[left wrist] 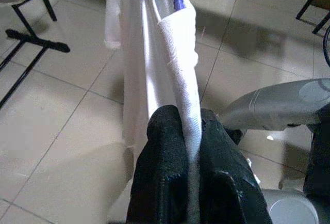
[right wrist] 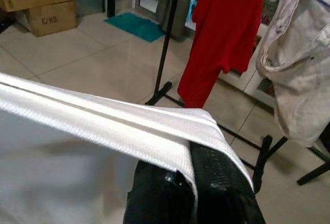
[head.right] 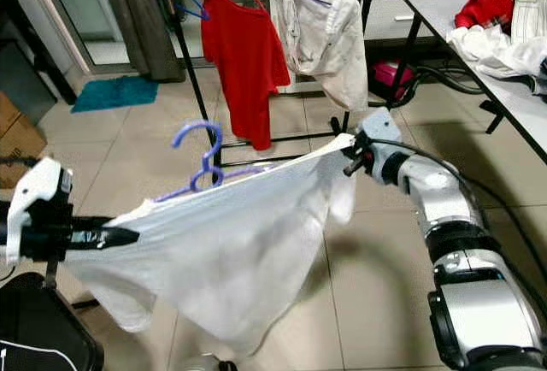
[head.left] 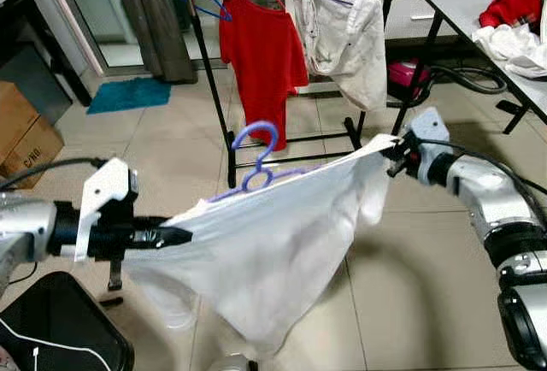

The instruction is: Hang hanger

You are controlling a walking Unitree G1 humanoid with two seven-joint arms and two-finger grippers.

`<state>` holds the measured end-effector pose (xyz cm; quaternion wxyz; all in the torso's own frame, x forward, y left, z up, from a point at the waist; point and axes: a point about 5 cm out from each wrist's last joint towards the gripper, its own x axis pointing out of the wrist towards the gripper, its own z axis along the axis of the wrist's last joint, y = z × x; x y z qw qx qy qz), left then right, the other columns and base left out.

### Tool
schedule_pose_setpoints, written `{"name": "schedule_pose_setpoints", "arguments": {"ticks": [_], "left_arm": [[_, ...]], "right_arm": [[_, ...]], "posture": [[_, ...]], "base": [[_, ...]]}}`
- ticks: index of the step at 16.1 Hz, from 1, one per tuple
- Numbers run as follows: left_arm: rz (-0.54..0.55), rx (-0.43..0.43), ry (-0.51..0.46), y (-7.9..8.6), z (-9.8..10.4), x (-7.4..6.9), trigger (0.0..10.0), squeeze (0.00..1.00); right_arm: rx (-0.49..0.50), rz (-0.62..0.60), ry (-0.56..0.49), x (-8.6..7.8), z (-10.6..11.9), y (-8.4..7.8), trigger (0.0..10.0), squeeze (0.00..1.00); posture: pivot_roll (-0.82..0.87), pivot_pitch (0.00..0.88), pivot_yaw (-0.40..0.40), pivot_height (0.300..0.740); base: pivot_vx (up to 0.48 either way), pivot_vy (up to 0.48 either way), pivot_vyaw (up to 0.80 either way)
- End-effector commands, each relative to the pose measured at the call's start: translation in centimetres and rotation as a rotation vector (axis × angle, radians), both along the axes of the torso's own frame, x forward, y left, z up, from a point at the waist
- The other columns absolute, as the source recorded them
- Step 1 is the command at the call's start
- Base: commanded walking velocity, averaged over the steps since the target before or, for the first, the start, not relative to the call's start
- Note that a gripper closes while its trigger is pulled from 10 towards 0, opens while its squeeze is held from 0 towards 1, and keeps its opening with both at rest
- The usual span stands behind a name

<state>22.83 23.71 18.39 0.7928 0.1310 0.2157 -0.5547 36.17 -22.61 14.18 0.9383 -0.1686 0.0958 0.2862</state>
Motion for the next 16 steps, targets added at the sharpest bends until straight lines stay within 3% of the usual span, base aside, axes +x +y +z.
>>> {"name": "schedule_pose_setpoints", "arguments": {"ticks": [1, 4, 9, 10, 11, 14, 15, 16], "left_arm": [[0.034, 0.115, 0.008, 1.2, -0.5, -0.2, 0.0, 0.0], [0.088, 0.073, -0.173, 0.5, 0.2, 1.5, 0.0, 0.0], [0.001, 0.115, -0.148, -0.6, -1.0, 1.5, 0.0, 0.0], [-0.023, 0.137, -0.138, -0.9, -1.3, 1.6, 0.0, 0.0], [-0.032, 0.151, -0.139, -1.0, -1.5, 1.9, 0.0, 0.0], [-0.044, 0.146, -0.172, -1.2, -1.1, 2.5, 0.0, 0.0], [-0.066, 0.137, -0.166, -1.6, -1.0, 2.4, 0.0, 0.0], [-0.091, 0.124, -0.159, -2.0, -1.1, 2.3, 0.0, 0.0]], "right_arm": [[-0.002, -0.111, -0.053, 0.2, 1.8, -2.8, 0.0, 0.0], [-0.018, 0.033, -0.089, 0.1, 2.6, -1.4, 0.0, 0.0], [-0.077, 0.224, -0.092, 0.0, 3.2, 1.5, 0.0, 0.0], [-0.1, 0.272, -0.093, 0.1, 3.6, 2.3, 4.3, 0.0], [-0.139, 0.35, -0.074, -0.1, 3.7, 3.3, 10.0, 0.0], [-0.184, 0.459, 0.01, -0.8, 2.8, 4.5, 10.0, 0.0], [-0.193, 0.439, 0.04, -0.5, 2.5, 4.8, 10.0, 1.0], [-0.206, 0.423, 0.064, -0.1, 2.3, 5.1, 10.0, 1.0]], "posture": [[0.0, 0.0, 0.102, 0.74], [0.0, 0.0, 0.102, 0.74], [-0.01, 0.0, 0.102, 0.74], [-0.01, 0.0, 0.104, 0.74], [-0.01, 0.0, 0.105, 0.74], [-0.01, 0.0, 0.103, 0.74], [-0.01, 0.0, 0.107, 0.74], [-0.01, 0.0, 0.107, 0.74]], "base": [[0.0, 0.0, 0.0], [0.0, 0.0, 0.0], [0.0, 0.0, 0.0], [0.0, 0.0, 0.0], [0.0, 0.0, 0.0], [0.0, 0.0, 0.0], [0.0, 0.0, 0.0], [0.0, 0.0, 0.0]]}}
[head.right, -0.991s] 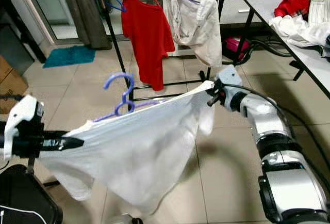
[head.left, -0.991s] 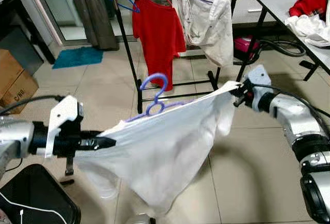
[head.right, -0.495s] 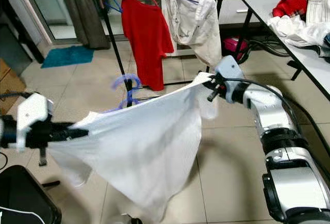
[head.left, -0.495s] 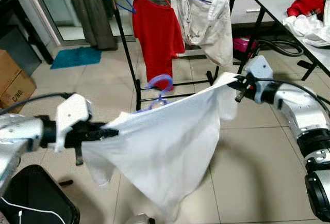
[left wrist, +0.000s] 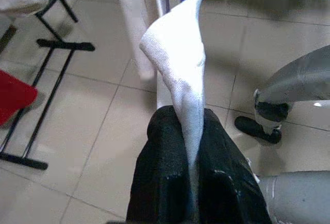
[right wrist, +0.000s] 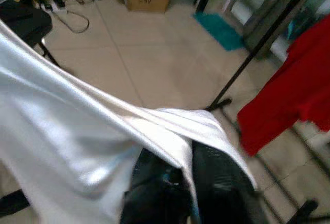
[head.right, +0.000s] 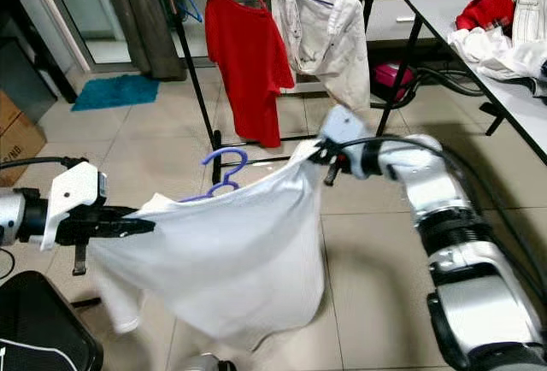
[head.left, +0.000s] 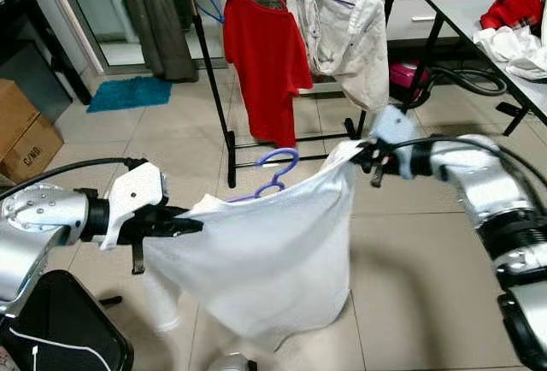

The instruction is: Hang hanger

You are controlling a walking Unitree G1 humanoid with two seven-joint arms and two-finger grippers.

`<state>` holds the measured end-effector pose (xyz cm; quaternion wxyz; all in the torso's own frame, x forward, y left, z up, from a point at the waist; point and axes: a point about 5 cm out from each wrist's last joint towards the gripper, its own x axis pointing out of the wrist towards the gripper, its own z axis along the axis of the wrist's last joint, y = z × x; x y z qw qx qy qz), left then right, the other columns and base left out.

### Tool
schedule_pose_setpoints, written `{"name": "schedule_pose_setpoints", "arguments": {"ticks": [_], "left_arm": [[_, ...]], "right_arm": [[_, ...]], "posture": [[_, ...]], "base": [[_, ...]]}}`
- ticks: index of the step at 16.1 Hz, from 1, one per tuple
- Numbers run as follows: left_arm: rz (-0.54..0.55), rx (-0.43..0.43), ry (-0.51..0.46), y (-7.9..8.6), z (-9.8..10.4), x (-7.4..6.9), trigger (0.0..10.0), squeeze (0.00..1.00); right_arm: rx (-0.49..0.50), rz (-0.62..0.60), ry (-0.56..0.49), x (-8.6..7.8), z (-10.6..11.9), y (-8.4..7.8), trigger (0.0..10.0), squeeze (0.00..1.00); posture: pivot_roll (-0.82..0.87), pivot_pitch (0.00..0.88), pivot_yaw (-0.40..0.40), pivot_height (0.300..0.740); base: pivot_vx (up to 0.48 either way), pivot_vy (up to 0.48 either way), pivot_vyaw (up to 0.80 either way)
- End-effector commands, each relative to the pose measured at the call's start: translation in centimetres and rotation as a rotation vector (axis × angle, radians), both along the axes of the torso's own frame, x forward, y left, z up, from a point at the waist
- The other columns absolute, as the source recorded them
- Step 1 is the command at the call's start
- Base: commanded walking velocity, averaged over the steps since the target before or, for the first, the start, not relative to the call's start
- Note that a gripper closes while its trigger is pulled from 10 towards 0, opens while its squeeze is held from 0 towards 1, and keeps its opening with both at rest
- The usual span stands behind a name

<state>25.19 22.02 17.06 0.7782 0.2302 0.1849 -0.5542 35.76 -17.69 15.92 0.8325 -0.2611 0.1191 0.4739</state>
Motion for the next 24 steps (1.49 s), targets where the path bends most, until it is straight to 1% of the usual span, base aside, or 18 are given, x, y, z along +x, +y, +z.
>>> {"name": "schedule_pose_setpoints", "arguments": {"ticks": [1, 3, 4, 6, 7, 8, 10, 13, 15, 18, 21, 22, 23, 24], "left_arm": [[-0.04, -0.01, 0.001, -0.7, 0.2, -0.2, 0.0, 0.0], [-0.062, -0.015, 0.009, -1.1, 0.0, -0.3, 0.0, 0.0], [-0.073, -0.01, 0.029, -1.3, -0.3, -0.6, 0.0, 0.0], [-0.07, 0.023, 0.061, -1.0, -0.9, -0.9, 0.0, 0.0], [-0.069, 0.031, 0.065, -0.9, -1.0, -0.9, 0.0, 0.0], [-0.062, 0.04, 0.066, -0.8, -1.2, -1.0, 0.0, 0.0], [-0.058, 0.037, 0.065, -0.8, -1.2, -1.0, 0.0, 0.0], [-0.051, 0.028, 0.057, -0.9, -1.1, -0.9, 0.0, 0.0], [-0.044, 0.029, 0.056, -0.8, -1.0, -0.8, 0.0, 0.0], [-0.015, 0.043, 0.056, -0.2, -1.1, -0.5, 0.0, 0.0], [0.013, 0.041, 0.054, 0.2, -1.2, -0.4, 0.0, 0.0], [0.023, 0.033, 0.049, 0.2, -1.2, -0.4, 0.0, 0.0], [0.032, 0.023, 0.043, 0.2, -1.1, -0.3, 0.0, 0.0], [0.039, 0.01, 0.037, 0.2, -1.0, -0.3, 0.0, 0.0]], "right_arm": [[-0.031, 0.009, 0.003, 0.5, 0.5, 0.6, 10.0, 1.0], [-0.068, 0.061, 0.029, 0.6, 0.4, 1.4, 10.0, 1.0], [-0.105, 0.107, 0.053, 0.7, 0.6, 2.0, 10.0, 1.0], [-0.147, 0.152, 0.061, 0.9, 1.1, 2.3, 10.0, 1.0], [-0.152, 0.16, 0.064, 0.9, 1.2, 2.4, 10.0, 1.0], [-0.18, 0.212, 0.085, 0.9, 1.5, 2.5, 10.0, 1.0], [-0.221, 0.262, 0.11, 0.7, 1.6, 2.5, 10.0, 1.0], [-0.346, 0.357, 0.132, 0.3, 1.4, 2.5, 10.0, 1.0], [-0.351, 0.411, 0.137, 0.2, 1.8, 3.0, 10.0, 1.0], [-0.364, 0.492, 0.152, -0.3, 2.5, 3.2, 10.0, 1.0], [-0.282, 0.567, 0.164, -0.9, 3.4, 3.7, 10.0, 1.0], [-0.299, 0.555, 0.127, -0.8, 3.4, 3.8, 10.0, 1.0], [-0.294, 0.532, 0.079, -0.6, 3.4, 4.1, 10.0, 1.0], [-0.246, 0.515, 0.057, -0.5, 3.6, 4.5, 10.0, 1.0]], "posture": [[-0.01, 0.0, 0.107, 0.74], [0.0, 0.0, 0.104, 0.74], [0.0, 0.0, 0.1, 0.74], [0.0, 0.0, 0.1, 0.74], [0.0, 0.0, 0.1, 0.74], [-0.01, 0.0, 0.09, 0.74], [-0.01, 0.0, 0.086, 0.74], [-0.01, 0.0, 0.086, 0.74], [-0.01, 0.0, 0.084, 0.74], [-0.01, 0.0, 0.083, 0.74], [-0.02, 0.0, 0.082, 0.74], [-0.02, 0.0, 0.08, 0.74], [-0.02, 0.0, 0.08, 0.74], [-0.02, 0.0, 0.078, 0.74]], "base": [[0.0, 0.0, 0.0], [0.0, 0.0, 0.0], [0.0, 0.0, 0.0], [0.0, 0.0, 0.0], [0.0, 0.0, 0.0], [0.0, 0.0, 0.0], [0.0, 0.0, 0.0], [0.0, 0.0, 0.0], [0.0, 0.0, 0.0], [0.0, 0.0, 0.0], [0.0, 0.0, 0.0], [0.0, 0.0, 0.0], [0.0, 0.0, 0.0], [0.0, 0.0, 0.0]]}}
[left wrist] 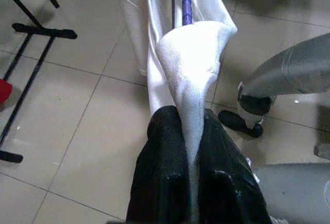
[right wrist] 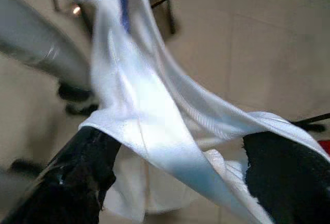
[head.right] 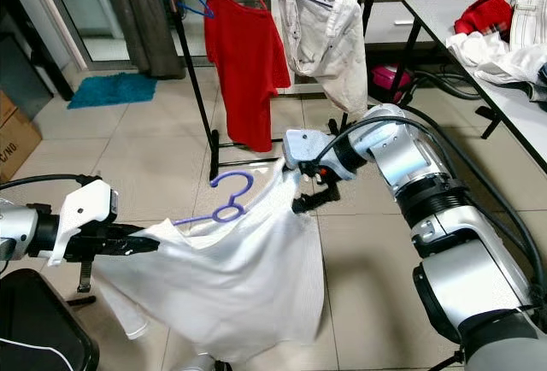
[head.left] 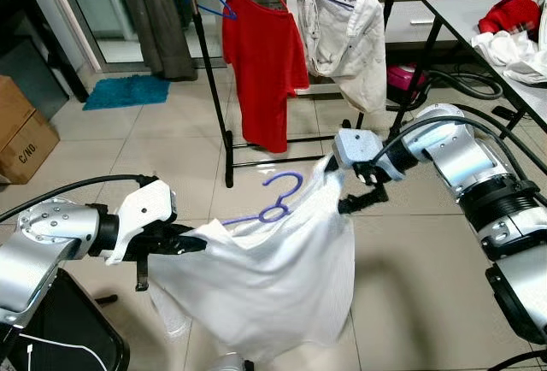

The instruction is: Hang hanger

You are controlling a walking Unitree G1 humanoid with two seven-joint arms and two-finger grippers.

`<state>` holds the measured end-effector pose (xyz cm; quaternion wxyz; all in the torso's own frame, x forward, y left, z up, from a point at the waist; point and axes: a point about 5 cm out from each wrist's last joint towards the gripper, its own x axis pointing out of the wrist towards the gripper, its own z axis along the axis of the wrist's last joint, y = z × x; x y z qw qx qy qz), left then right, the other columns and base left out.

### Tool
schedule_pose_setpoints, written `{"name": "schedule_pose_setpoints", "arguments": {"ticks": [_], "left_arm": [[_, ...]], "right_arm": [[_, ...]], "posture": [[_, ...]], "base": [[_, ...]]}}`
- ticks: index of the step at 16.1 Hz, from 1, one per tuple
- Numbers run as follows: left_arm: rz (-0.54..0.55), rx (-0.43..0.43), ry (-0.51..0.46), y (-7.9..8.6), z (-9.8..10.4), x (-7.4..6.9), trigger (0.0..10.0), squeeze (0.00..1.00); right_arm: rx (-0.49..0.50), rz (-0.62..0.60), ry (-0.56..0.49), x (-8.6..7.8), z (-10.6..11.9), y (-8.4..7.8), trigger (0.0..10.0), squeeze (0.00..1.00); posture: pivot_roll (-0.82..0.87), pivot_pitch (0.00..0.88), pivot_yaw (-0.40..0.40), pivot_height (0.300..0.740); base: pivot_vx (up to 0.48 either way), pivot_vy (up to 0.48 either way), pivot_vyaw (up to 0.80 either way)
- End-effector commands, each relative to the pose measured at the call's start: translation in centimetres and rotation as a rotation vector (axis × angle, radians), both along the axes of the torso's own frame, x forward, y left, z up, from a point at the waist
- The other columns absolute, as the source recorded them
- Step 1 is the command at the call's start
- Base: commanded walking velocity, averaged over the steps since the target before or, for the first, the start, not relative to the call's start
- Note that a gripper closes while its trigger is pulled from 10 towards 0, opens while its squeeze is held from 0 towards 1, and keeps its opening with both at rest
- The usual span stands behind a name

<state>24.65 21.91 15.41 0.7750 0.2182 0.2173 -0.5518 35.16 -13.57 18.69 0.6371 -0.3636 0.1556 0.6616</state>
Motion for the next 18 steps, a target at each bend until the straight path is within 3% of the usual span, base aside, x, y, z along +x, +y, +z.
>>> {"name": "schedule_pose_setpoints", "arguments": {"ticks": [1, 4, 5, 6, 7, 8, 9, 11, 12, 13, 16, 17, 18], "left_arm": [[0.028, -0.021, -0.03, 0.3, 0.7, 0.2, 0.0, 0.0], [0.035, -0.027, -0.031, 0.3, 0.7, 0.0, 0.0, 0.0], [0.038, -0.029, -0.032, 0.3, 0.7, 0.0, 0.0, 0.0], [0.041, -0.032, -0.033, 0.3, 0.7, 0.0, 0.0, 0.0], [0.042, -0.033, -0.034, 0.3, 0.7, -0.1, 0.0, 0.0], [0.043, -0.034, -0.035, 0.3, 0.7, -0.1, 0.0, 0.0], [0.043, -0.035, -0.035, 0.3, 0.6, -0.1, 0.0, 0.0], [0.043, -0.036, -0.035, 0.3, 0.6, -0.1, 0.0, 0.0], [0.04, -0.035, -0.033, 0.2, 0.6, -0.1, 0.0, 0.0], [0.035, -0.031, -0.029, 0.2, 0.6, -0.1, 0.0, 0.0], [0.032, -0.025, -0.023, 0.2, 0.5, -0.1, 0.0, 0.0], [0.031, -0.026, -0.022, 0.1, 0.4, -0.1, 0.0, 0.0], [0.031, -0.027, -0.022, 0.0, 0.4, -0.1, 0.0, 0.0]], "right_arm": [[0.072, 0.01, -0.021, -0.1, 1.0, 0.6, 10.0, 1.0], [0.044, 0.03, -0.035, -0.5, 0.4, 0.8, 10.0, 1.0], [0.062, 0.033, -0.051, -0.6, 0.3, 1.1, 10.0, 0.11], [0.071, 0.037, -0.055, -0.7, 0.0, 1.4, 10.0, 0.0], [0.082, 0.04, -0.052, -0.8, -0.1, 1.7, 10.0, 0.0], [0.089, 0.032, -0.048, -0.8, -0.2, 1.8, 4.4, 0.0], [0.093, 0.021, -0.044, -0.8, -0.3, 1.8, 0.0, 0.0], [0.091, 0.015, -0.046, -0.8, -0.3, 1.7, 0.0, 0.0], [0.043, -0.008, -0.128, -0.4, -0.6, 1.3, 0.0, 0.0], [0.01, 0.0, -0.197, -0.1, -0.5, 1.3, 10.0, 0.0], [-0.056, 0.061, -0.242, -0.4, -0.5, 1.7, 10.0, 0.0], [-0.089, 0.062, -0.248, -0.3, -0.9, 1.7, 10.0, 0.22], [-0.094, 0.057, -0.251, -0.2, -1.0, 1.8, 10.0, 0.71]], "posture": [[-0.02, 0.0, 0.077, 0.74], [-0.01, 0.0, 0.077, 0.74], [-0.01, 0.0, 0.077, 0.74], [-0.01, 0.0, 0.068, 0.74], [-0.01, 0.0, 0.068, 0.74], [-0.01, 0.0, 0.066, 0.74], [-0.01, 0.0, 0.066, 0.74], [-0.01, 0.0, 0.066, 0.74], [-0.01, 0.0, 0.068, 0.74], [-0.01, 0.0, 0.069, 0.74], [-0.02, 0.0, 0.068, 0.74], [-0.01, 0.0, 0.063, 0.74], [-0.01, 0.0, 0.063, 0.74]], "base": [[0.0, 0.0, 0.0], [0.0, 0.0, 0.0], [0.0, 0.0, 0.0], [0.0, 0.0, 0.0], [0.0, 0.0, 0.0], [0.0, 0.0, 0.0], [0.0, 0.0, 0.0], [0.0, 0.0, 0.0], [0.0, 0.0, 0.0], [0.0, 0.0, 0.0], [0.0, 0.0, 0.0], [0.0, 0.0, 0.0], [0.0, 0.0, 0.0]]}}
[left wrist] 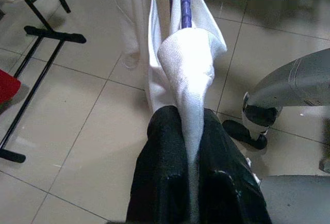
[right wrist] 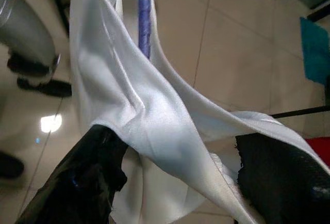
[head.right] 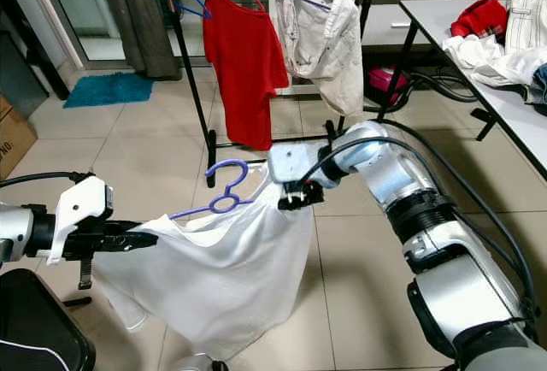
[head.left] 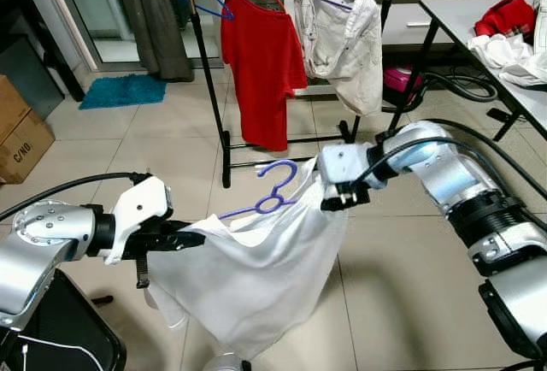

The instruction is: Hang hanger

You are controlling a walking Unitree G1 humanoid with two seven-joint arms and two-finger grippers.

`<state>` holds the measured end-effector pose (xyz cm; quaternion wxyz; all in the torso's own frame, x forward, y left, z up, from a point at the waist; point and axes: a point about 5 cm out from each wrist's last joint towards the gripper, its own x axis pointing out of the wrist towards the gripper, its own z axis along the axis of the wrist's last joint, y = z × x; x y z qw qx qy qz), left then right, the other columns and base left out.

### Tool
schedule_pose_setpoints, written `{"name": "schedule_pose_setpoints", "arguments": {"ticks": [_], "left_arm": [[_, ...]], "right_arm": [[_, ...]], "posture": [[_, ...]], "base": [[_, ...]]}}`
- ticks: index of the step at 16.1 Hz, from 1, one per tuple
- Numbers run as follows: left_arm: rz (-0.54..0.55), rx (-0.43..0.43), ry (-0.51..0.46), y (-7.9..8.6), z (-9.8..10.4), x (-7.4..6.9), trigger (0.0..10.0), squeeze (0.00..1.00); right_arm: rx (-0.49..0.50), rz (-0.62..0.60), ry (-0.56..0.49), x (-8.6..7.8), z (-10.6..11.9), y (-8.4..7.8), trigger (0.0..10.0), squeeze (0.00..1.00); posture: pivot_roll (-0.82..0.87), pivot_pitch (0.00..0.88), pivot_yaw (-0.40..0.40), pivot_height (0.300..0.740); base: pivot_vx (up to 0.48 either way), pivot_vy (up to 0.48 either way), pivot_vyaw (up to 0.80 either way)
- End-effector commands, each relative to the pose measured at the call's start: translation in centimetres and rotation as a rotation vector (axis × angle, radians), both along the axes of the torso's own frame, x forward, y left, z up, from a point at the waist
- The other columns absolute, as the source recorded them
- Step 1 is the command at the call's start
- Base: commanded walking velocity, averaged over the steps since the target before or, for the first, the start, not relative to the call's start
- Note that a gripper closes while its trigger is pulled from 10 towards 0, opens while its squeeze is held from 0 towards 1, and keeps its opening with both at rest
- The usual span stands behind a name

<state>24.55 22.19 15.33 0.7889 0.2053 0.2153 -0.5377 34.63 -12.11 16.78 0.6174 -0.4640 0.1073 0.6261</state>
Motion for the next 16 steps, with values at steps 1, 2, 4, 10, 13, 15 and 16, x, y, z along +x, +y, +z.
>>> {"name": "schedule_pose_setpoints", "arguments": {"ticks": [1, 2, 4, 10, 13, 15, 16], "left_arm": [[-0.011, -0.007, -0.022, -0.3, 0.5, -0.1, 0.0, 0.0], [-0.009, -0.009, -0.021, -0.3, 0.5, -0.2, 0.0, 0.0], [-0.005, -0.005, -0.018, -0.2, 0.5, -0.3, 0.0, 0.0], [0.004, 0.013, -0.018, 0.2, 0.5, -0.2, 0.0, 0.0], [0.008, 0.012, -0.028, 0.2, 0.5, 0.1, 0.0, 0.0], [0.015, -0.002, -0.047, 0.0, 0.7, 0.2, 0.0, 0.0], [0.021, -0.009, -0.053, 0.0, 0.7, 0.1, 0.0, 0.0]], "right_arm": [[-0.04, -0.009, -0.081, 0.7, 0.6, 0.2, 10.0, 1.0], [-0.071, -0.027, -0.16, 1.2, 0.5, 0.2, 10.0, 1.0], [-0.152, -0.003, -0.225, 1.4, 0.3, -0.2, 10.0, 0.0], [-0.182, 0.065, -0.028, 0.5, 0.9, -2.5, 10.0, 0.0], [-0.055, 0.102, 0.03, -0.1, 2.1, -1.9, 10.0, 0.0], [0.087, 0.025, 0.024, 0.5, 2.9, -1.4, 10.0, 0.0], [0.127, 0.012, 0.041, 0.4, 3.0, -1.7, 10.0, 0.0]], "posture": [[-0.01, 0.0, 0.059, 0.74], [-0.01, 0.0, 0.059, 0.74], [0.0, 0.0, 0.058, 0.74], [-0.01, 0.0, 0.063, 0.74], [-0.01, 0.0, 0.064, 0.74], [-0.01, 0.0, 0.062, 0.74], [-0.01, 0.0, 0.057, 0.74]], "base": [[0.0, 0.0, 0.0], [0.0, 0.0, 0.0], [0.0, 0.0, 0.0], [0.0, 0.0, 0.0], [0.0, 0.0, 0.0], [0.0, 0.0, 0.0], [0.0, 0.0, 0.0]]}}
